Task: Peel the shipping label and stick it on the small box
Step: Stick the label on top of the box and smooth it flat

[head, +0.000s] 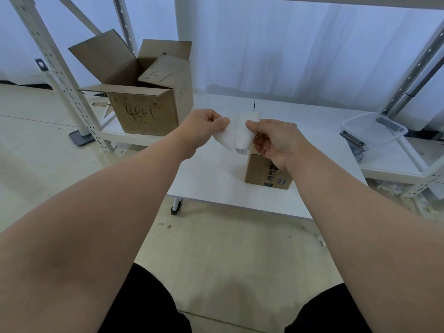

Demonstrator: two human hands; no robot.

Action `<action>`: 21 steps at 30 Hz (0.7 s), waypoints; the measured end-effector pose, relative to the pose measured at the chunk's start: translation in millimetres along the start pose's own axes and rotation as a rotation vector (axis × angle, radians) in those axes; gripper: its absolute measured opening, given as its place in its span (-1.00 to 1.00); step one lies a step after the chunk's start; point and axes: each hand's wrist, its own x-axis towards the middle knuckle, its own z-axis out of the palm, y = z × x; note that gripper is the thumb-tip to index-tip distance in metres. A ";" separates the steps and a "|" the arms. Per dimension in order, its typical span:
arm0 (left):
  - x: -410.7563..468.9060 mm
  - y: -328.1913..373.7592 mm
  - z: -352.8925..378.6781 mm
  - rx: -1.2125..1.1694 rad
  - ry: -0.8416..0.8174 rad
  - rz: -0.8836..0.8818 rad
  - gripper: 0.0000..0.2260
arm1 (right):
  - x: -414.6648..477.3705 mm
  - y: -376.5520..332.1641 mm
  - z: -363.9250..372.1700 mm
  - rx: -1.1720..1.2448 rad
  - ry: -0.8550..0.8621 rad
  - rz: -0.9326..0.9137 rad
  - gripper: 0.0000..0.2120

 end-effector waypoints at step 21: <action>4.2 -10.1 -6.6 0.060 0.030 -0.097 -0.77 | 8.9 4.3 -5.8 0.013 0.059 0.033 -0.72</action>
